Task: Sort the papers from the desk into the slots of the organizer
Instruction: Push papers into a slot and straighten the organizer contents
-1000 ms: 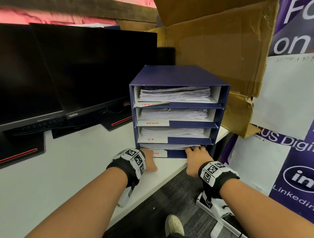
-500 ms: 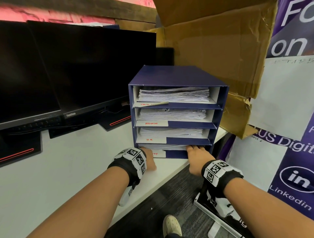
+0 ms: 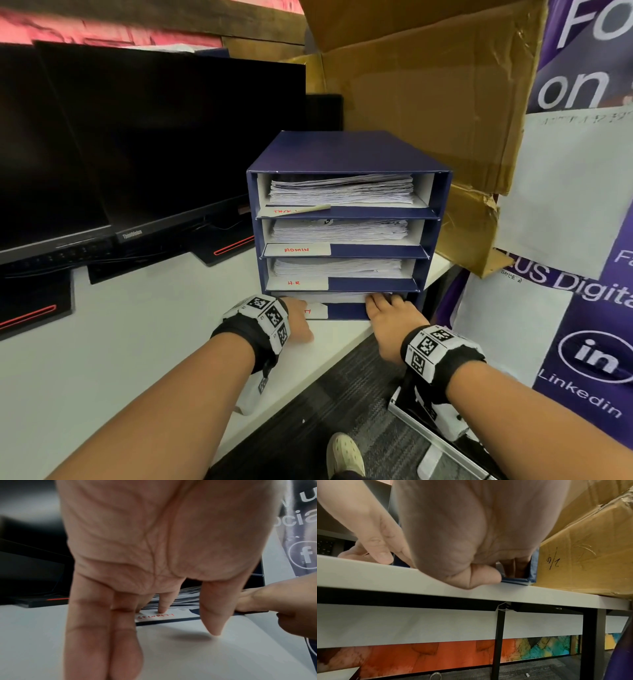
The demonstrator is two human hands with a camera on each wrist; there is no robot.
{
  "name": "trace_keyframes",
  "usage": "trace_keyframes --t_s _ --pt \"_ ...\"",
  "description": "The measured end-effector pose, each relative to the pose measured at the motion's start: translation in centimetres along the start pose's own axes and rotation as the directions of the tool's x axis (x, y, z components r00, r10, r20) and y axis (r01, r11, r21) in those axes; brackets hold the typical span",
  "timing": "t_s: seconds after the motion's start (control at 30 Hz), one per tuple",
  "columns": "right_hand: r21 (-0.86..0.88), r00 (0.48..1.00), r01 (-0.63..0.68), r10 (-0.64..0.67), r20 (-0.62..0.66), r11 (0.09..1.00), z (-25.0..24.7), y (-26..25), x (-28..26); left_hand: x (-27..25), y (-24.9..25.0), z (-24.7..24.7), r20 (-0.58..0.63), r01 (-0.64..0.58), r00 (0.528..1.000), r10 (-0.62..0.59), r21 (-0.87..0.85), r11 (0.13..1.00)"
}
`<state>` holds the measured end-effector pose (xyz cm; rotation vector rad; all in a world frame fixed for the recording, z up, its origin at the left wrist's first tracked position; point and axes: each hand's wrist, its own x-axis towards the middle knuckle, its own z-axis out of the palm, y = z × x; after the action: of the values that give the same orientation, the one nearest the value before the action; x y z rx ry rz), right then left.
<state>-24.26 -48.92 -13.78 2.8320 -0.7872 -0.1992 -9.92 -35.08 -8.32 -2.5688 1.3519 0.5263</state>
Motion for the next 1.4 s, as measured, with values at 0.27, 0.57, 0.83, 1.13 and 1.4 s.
trace_keyframes --t_s 0.27,0.57,0.83,1.13,1.4 --pt "-0.023 1.000 0.022 -0.022 -0.016 1.000 0.1 0.3 0.1 0.4 0.2 -0.2 -0.028 0.002 1.000 -0.003 -0.041 0.999" --pt "0.031 1.000 -0.009 0.010 -0.027 0.999 -0.1 0.1 0.7 1.0 -0.1 -0.2 -0.028 0.022 0.999 -0.023 -0.042 0.999" --pt "-0.014 1.000 -0.026 0.026 -0.001 1.000 -0.9 -0.5 2.0 1.4 -0.3 0.0 -0.050 0.049 0.997 -0.053 -0.079 0.996" --pt "0.049 0.991 -0.132 0.132 -0.004 0.990 -0.1 -0.9 2.7 1.9 -0.7 0.5 -0.046 0.032 0.998 -0.037 -0.096 0.995" --pt "-0.036 0.989 -0.092 0.087 -0.121 0.995 0.1 -1.3 0.1 0.8 -0.7 0.5 -0.012 0.027 1.000 -0.028 -0.073 0.997"
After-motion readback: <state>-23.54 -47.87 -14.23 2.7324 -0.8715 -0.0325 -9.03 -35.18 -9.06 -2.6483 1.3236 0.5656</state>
